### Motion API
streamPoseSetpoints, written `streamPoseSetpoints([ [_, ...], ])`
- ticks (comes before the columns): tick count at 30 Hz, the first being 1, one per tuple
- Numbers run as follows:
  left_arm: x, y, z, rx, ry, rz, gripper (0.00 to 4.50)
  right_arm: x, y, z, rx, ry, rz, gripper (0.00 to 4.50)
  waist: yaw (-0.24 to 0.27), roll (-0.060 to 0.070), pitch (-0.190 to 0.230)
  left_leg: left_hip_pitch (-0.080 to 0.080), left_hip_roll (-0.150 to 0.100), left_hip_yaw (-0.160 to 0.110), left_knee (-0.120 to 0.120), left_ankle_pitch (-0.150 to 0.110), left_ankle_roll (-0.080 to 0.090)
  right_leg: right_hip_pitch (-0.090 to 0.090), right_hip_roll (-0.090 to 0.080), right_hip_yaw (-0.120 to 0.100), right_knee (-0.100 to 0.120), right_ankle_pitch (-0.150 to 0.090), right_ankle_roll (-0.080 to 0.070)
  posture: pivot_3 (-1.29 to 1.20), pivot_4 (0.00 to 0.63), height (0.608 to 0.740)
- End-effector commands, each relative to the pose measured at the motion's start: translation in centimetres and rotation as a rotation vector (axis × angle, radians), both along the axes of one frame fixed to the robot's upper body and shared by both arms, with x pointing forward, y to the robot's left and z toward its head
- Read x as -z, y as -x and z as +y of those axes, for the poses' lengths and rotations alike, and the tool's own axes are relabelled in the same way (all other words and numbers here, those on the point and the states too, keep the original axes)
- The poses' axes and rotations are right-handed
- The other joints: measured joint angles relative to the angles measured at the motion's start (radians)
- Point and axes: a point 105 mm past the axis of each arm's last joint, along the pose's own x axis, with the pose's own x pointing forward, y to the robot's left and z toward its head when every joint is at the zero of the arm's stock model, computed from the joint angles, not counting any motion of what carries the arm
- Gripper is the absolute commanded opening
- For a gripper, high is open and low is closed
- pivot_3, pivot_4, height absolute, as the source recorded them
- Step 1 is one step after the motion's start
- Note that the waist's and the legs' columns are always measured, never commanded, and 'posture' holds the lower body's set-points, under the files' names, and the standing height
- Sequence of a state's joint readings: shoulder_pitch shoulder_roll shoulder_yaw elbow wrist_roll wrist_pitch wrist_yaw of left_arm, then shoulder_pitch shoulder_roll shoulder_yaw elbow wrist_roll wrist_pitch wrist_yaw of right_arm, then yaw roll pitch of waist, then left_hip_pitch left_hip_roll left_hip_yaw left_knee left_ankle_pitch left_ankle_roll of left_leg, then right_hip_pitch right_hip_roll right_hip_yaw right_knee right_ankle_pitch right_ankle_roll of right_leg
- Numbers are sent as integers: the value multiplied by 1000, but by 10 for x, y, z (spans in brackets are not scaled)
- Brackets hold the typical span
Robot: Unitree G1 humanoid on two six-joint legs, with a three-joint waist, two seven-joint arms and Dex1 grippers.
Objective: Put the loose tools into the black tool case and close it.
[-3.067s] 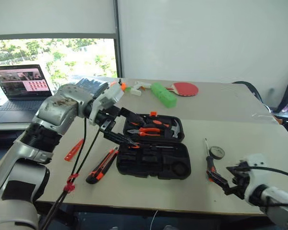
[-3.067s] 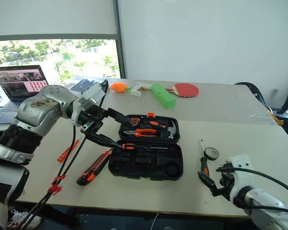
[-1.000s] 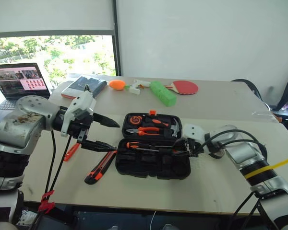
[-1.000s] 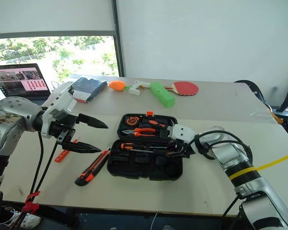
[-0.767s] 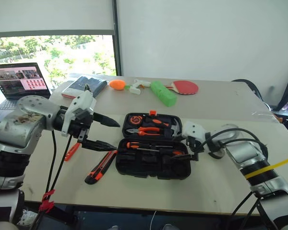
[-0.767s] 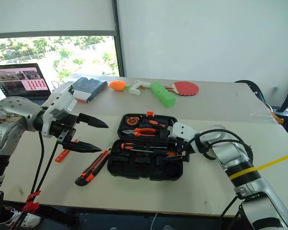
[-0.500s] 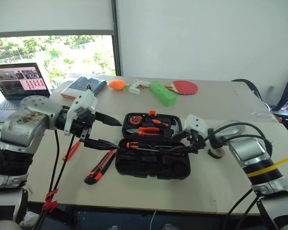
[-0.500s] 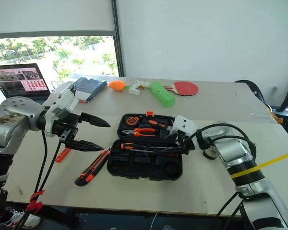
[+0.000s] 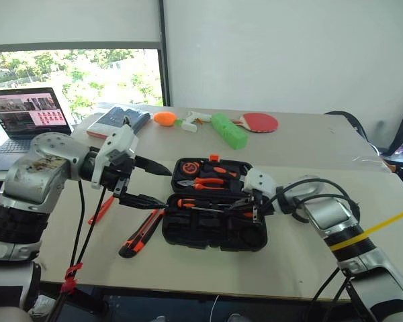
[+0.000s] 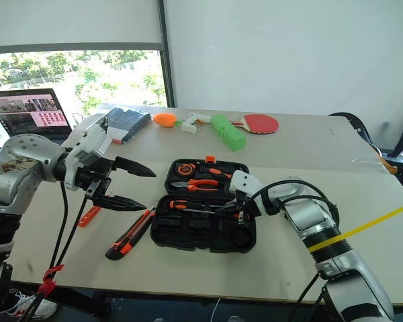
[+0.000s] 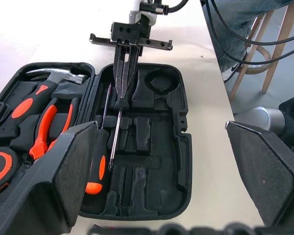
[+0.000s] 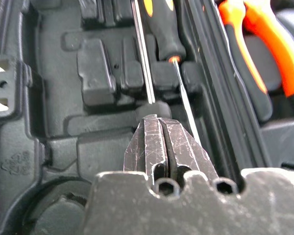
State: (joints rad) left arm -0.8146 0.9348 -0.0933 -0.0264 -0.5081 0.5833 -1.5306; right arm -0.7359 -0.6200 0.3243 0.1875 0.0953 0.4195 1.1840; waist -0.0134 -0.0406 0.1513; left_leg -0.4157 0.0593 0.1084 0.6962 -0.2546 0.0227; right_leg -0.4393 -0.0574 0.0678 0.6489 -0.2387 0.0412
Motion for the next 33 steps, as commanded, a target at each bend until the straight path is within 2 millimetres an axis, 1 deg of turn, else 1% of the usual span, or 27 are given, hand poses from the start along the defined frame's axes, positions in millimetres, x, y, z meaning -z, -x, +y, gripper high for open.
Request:
streamPoseSetpoints([
  [1, -8, 3, 2, 0, -5, -53, 4500, -9, -5, 2, -7, 1, -45, 51, -1, 0, 0, 0, 0, 0, 0, 0, 0, 0, 0, 0, 0, 0, 0, 0, 150, 736],
  [7, -4, 3, 3, -7, -12, -52, 4500, 1, -4, 6, -10, 11, -21, 51, -2, 0, 0, 0, 0, 0, 0, 0, 0, 0, 0, 0, 0, 0, 0, 0, 150, 736],
  [15, -1, 0, 0, 0, -14, -54, 4500, 23, 9, 16, -61, 57, 29, 51, -5, 0, 0, 2, 1, 0, 0, 0, 0, 1, 1, 0, 1, 0, -1, 0, 150, 736],
  [18, 0, -1, -1, 3, -10, -53, 4500, 31, 11, 15, -64, 80, 38, 51, -6, 0, 0, 2, 1, 0, 0, 0, 0, 1, 1, 0, 1, 0, -1, 0, 150, 736],
  [21, 2, -2, -2, 5, -8, -53, 4500, 32, 11, 14, -60, 85, 32, 51, -6, 0, -1, 3, 2, 0, 0, 0, 0, 2, 2, 0, 1, 0, -1, 0, 150, 736],
  [22, 3, -2, -3, 6, -7, -53, 4500, 28, 9, 14, -50, 73, 19, 51, -6, 0, -1, 4, 2, 0, 0, 0, 0, 2, 2, 0, 1, 0, -1, 0, 150, 736],
  [24, 4, -2, -3, 3, -8, -51, 4500, 12, 5, 16, -32, 14, -23, 51, -7, 0, -1, 4, 2, 0, 0, 0, 0, 3, 2, 0, 1, 1, -1, 0, 150, 736],
  [26, 6, -3, -1, -15, -10, -47, 4500, -13, 3, 17, -8, -72, -73, 51, -8, 0, -1, 4, 2, 0, 0, 0, 0, 3, 2, 0, 1, 1, -2, 0, 150, 736],
  [27, 8, -4, 2, -36, -11, -43, 4500, -30, 4, 17, 5, -133, -90, 51, -7, 0, -1, 4, 2, 0, 0, 0, -1, 2, 2, 0, 1, 1, -2, 0, 150, 736],
  [29, 12, -5, 10, -93, -19, -37, 4500, -58, 11, 15, 18, -237, -101, 51, -6, 1, 0, 3, 2, 0, 0, 0, -1, 1, 2, 0, 1, 1, -2, 0, 150, 736],
  [31, 17, -8, 20, -168, -23, -33, 4500, -78, 22, 12, 19, -300, -107, 51, -5, 2, 1, 1, 2, 0, -1, 1, -1, -1, 2, 0, 1, 1, -2, 0, 150, 736],
  [33, 20, -7, 35, -276, -7, -7, 4500, -95, 38, 9, -3, -352, -105, 618, -2, 2, 1, 1, 3, 0, -1, 1, -1, -1, 2, 0, 1, 1, -2, 0, 150, 736],
])
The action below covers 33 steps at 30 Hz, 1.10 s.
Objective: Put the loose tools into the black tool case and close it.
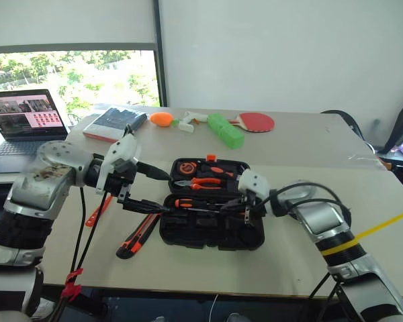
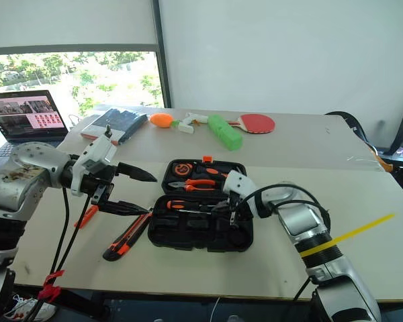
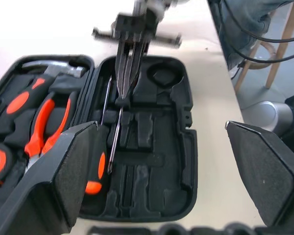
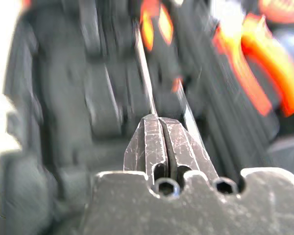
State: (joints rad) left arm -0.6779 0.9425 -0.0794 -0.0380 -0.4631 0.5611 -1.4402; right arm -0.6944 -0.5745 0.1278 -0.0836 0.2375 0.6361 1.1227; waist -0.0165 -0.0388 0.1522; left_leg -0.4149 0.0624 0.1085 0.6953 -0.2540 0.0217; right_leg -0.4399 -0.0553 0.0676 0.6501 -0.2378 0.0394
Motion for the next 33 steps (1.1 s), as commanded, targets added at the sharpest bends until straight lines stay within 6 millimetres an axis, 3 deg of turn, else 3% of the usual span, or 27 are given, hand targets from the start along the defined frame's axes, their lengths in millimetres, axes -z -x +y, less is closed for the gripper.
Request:
streamPoseSetpoints([
  [1, -11, 2, 28, -191, 17, -33, 4500, -47, 30, -6, -45, -119, -49, 861, 2, 0, 0, 0, 0, 0, 0, 0, 0, 0, 0, 0, 0, 0, 0, 0, 150, 736],
  [2, -6, 6, 40, -262, 13, -13, 4500, -55, 39, -8, -65, -142, -47, 1021, 1, 0, 0, 0, 1, 0, 0, 0, 0, 0, 0, -1, -1, 0, 0, 0, 150, 736],
  [6, 10, 24, 86, -501, -46, 22, 4500, -66, 62, -8, -129, -164, -47, 2554, -1, 0, 0, 0, 2, 1, -2, -1, 0, -1, 0, -1, -2, 0, -1, 0, 150, 736],
  [10, 22, 41, 142, -786, -118, 26, 4500, -69, 73, -3, -191, -173, -56, 3841, 1, 0, 0, 1, 3, 2, -2, 0, -1, 0, 0, -2, -1, 1, -3, 0, 150, 736],
  [12, 24, 50, 159, -894, -123, 27, 4500, -70, 74, 2, -205, -186, -57, 4473, 2, 0, 0, 2, 3, 2, -2, 1, -3, 0, 0, -3, -1, 1, -4, 0, 150, 736],
  [15, 26, 59, 165, -944, -138, 38, 4500, -69, 76, 7, -221, -200, -54, 4473, 8, -1, 0, 3, 3, 2, -2, 2, -4, 0, -1, -4, -1, 1, -5, 0, 150, 736],
  [18, 27, 53, 166, -989, -194, 70, 4500, -67, 76, 11, -220, -211, -56, 4473, 14, -1, 0, 3, 3, 2, -2, 2, -4, 1, -2, -5, -2, 1, -5, 0, 150, 736],
  [25, 25, 19, 153, -1000, -234, 207, 4500, -66, 80, 17, -200, -233, -70, 4473, 22, -1, 0, 2, 3, 2, -3, 2, -5, 0, -1, -5, -2, 1, -5, 0, 150, 736],
  [33, 41, -36, 150, -996, -394, 328, 4500, -64, 97, 23, -149, -287, -80, 4473, 24, -2, 0, 0, 3, 1, -4, 2, -5, -1, 2, -4, -2, 1, -5, 0, 150, 736],
])
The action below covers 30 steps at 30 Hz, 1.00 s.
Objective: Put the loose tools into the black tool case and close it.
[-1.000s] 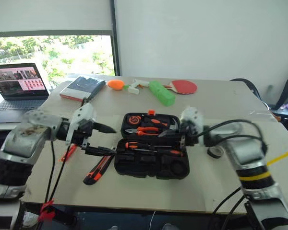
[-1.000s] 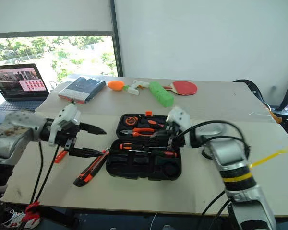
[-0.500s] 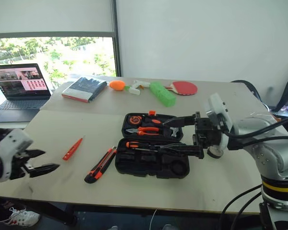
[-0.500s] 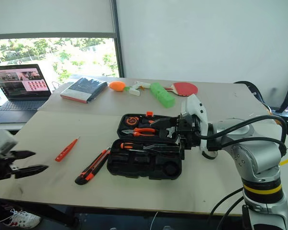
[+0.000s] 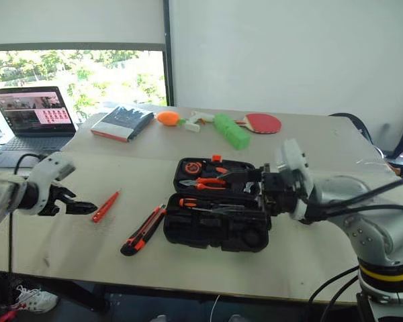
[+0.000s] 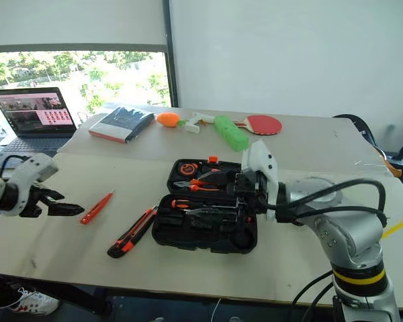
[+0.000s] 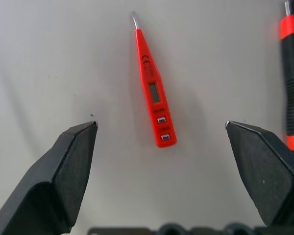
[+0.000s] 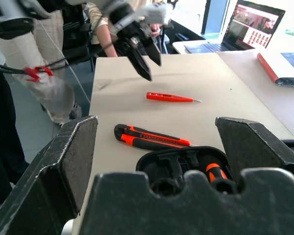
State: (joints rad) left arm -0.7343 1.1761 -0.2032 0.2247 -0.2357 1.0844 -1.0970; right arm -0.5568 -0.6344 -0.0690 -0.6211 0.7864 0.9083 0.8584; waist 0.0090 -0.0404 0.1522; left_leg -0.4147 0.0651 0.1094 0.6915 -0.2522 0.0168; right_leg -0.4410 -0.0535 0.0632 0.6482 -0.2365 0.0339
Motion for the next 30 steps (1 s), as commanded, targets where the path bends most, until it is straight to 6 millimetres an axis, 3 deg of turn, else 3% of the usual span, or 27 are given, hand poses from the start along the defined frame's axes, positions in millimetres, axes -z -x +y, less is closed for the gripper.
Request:
streamPoseSetpoints([
  [1, 7, -14, 4, 11, -55, 64, 4500, -8, 11, 1, 25, -38, -39, 4473, -1, 0, 0, 0, 0, 0, 0, 0, 0, 0, 0, 0, 0, 0, 0, 0, 150, 736],
  [8, 18, -38, -5, 55, -77, 145, 4500, -1, 20, -1, 93, -58, -24, 4473, 1, -2, 0, -2, 0, -1, 2, 0, 0, 0, 0, 0, 0, 0, 0, 0, 150, 736],
  [15, 35, -42, -12, 92, -82, 253, 4500, 0, 21, -3, 159, -82, -28, 4473, -4, -3, 0, -2, 0, -2, 2, 0, 1, 0, 0, 0, 0, 0, 1, 0, 150, 736],
  [19, 45, -41, -15, 100, -87, 284, 3498, -1, 22, -5, 181, -89, -28, 4500, -5, -3, 0, -2, 0, -2, 2, 0, 1, 0, 0, 0, 0, 0, 1, 0, 150, 736],
  [27, 57, -41, -13, 110, -110, 300, 642, -5, 19, -9, 201, -93, -27, 4500, -7, -3, -1, -1, -1, -2, 2, 0, 1, 1, -1, 0, 0, 0, 1, 0, 150, 736],
  [30, 58, -42, -12, 106, -110, 289, 424, -3, 17, -12, 211, -75, -19, 4500, -7, -2, -2, -1, -1, -2, 2, 0, 1, 2, -1, 0, 0, 0, 2, 0, 150, 736],
])
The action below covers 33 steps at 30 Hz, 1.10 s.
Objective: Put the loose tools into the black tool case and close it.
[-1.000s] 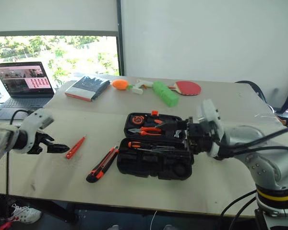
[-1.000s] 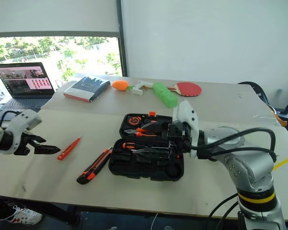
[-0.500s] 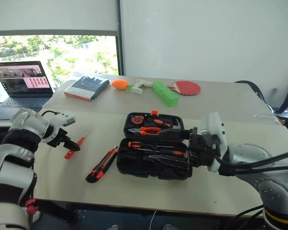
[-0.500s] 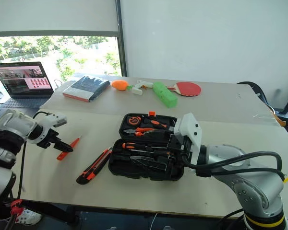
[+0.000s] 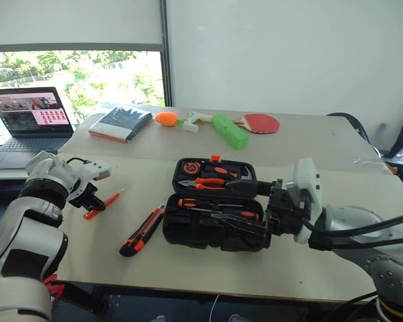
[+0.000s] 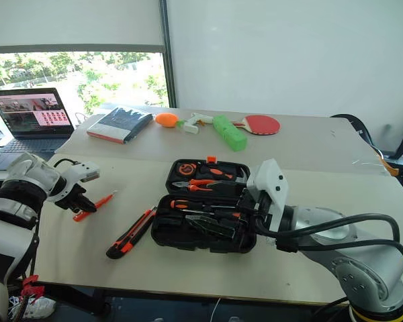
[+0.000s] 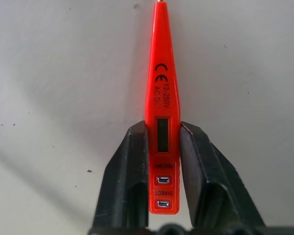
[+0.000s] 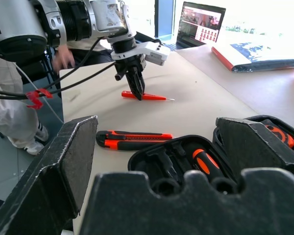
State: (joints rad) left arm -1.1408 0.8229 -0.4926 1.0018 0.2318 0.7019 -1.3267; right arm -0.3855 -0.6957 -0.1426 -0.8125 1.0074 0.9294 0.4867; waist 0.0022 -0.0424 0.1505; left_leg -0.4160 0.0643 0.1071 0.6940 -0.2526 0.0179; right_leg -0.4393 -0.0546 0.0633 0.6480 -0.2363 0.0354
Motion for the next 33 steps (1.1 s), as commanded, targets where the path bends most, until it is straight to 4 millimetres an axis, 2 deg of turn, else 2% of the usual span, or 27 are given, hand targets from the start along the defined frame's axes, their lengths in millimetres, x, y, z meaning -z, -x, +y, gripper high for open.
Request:
streamPoseSetpoints([
  [1, 15, 4, 1, -20, 17, 32, 424, -10, 1, -5, 6, -10, -45, 4500, 0, 0, 0, 0, 0, 0, 0, 0, 0, 0, 0, 0, 0, 0, 0, 0, 150, 736],
  [5, 10, -1, 4, -35, 29, -21, 423, -8, 2, -7, -8, 11, -31, 4500, 1, 0, 0, 1, 0, 0, 0, 0, 0, 1, 0, 0, 1, 0, 0, 0, 150, 736],
  [8, -2, -11, 6, 16, 11, -117, 423, -6, 3, -11, -23, 22, 0, 4500, 3, 0, -1, 1, 0, 0, 1, 0, 0, 1, 0, 0, 1, 0, 0, 0, 150, 736],
  [11, -33, -28, -8, 170, 3, -284, 423, 0, 6, -17, -40, 55, 58, 4500, 6, -1, 0, 0, 0, -1, 1, 0, 0, 1, 0, 0, 1, 1, 1, 0, 150, 736],
  [14, -77, -40, -58, 451, 61, -424, 423, 12, 13, -25, -43, 130, 92, 4500, 13, -5, 1, -2, 0, -2, 2, 0, 0, 0, 0, -1, 0, 1, 1, 0, 150, 736],
  [15, -84, -40, -70, 519, 74, -449, 423, 14, 14, -26, -43, 140, 98, 4500, 17, -6, 1, -6, 0, -4, 3, 0, 0, -1, 0, -3, -1, 1, 1, 0, 150, 736],
  [18, -99, -29, -130, 778, 193, -423, 423, 22, 16, -29, -27, 157, 131, 4500, 21, -6, 1, -10, -1, -6, 5, -1, 2, -2, -2, -6, -3, 2, 2, 0, 150, 736],
  [19, -101, -25, -144, 832, 212, -408, 423, 23, 17, -29, -22, 158, 136, 4500, 22, -6, 1, -10, -2, -6, 5, -1, 3, -1, -3, -6, -3, 2, 3, 0, 150, 736],
  [23, -86, -3, -192, 1083, 168, -305, 423, 28, 18, -30, 19, 159, 139, 4500, 8, -6, 1, -9, -4, -7, 6, -2, 4, 0, -3, -5, -4, 1, 4, 0, 150, 736],
  [26, -72, 9, -215, 1154, 157, -246, 423, 29, 19, -33, 49, 152, 142, 4500, -4, -5, 1, -8, -4, -10, 5, -2, 4, 0, -2, -3, -2, 1, 4, 0, 150, 736],
  [29, -58, 14, -220, 1145, 121, -189, 423, 30, 19, -34, 72, 147, 139, 4500, -14, -5, 1, -7, -4, -12, 5, -1, 4, 0, -1, -3, 0, 1, 4, 0, 150, 736],
  [33, -33, 20, -216, 1135, 43, -109, 423, 29, 19, -36, 114, 129, 131, 4500, -16, -5, 1, -6, -5, -16, 5, -1, 4, 1, -1, -2, 0, 1, 4, 0, 150, 736],
])
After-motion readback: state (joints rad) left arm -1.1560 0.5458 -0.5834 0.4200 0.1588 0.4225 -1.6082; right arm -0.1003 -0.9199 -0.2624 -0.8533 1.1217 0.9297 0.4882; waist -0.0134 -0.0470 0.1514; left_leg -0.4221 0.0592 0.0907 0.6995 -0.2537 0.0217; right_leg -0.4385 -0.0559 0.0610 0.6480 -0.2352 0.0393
